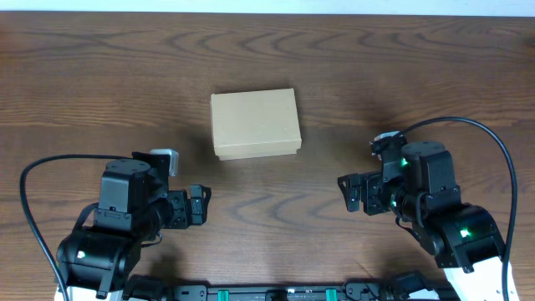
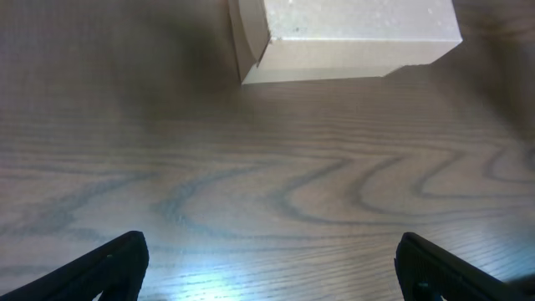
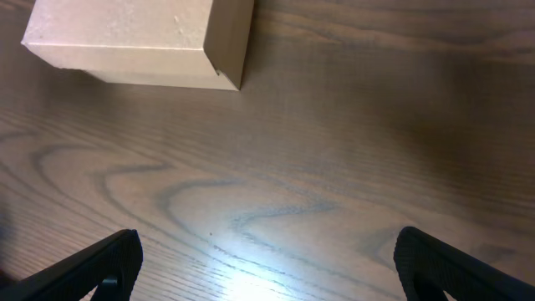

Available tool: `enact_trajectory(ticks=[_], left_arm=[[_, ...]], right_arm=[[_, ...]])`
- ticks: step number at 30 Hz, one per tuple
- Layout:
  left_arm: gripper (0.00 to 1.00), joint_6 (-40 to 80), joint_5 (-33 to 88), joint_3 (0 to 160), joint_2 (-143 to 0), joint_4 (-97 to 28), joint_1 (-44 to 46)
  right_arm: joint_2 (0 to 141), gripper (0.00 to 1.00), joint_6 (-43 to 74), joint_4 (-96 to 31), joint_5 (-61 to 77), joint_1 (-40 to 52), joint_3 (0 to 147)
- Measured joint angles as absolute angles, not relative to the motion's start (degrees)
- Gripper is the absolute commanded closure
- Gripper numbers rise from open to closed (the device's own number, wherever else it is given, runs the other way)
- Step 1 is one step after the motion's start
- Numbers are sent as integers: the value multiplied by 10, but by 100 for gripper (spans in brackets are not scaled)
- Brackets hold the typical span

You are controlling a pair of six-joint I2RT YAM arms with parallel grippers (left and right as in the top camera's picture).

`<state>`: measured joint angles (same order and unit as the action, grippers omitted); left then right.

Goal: Pack container

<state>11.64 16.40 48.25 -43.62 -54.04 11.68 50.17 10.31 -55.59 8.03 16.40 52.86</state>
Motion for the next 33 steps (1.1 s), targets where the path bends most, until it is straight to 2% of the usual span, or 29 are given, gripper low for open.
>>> enact_trajectory(ticks=[17, 26, 33], left_arm=[[5, 116, 140, 481, -408, -548, 121], [5, 72, 86, 324, -192, -345, 99], [5, 56, 84, 145, -63, -260, 57]], right_arm=[[510, 1, 103, -557, 80, 164, 528], [510, 1, 103, -557, 80, 164, 527], [510, 1, 104, -557, 80, 164, 527]])
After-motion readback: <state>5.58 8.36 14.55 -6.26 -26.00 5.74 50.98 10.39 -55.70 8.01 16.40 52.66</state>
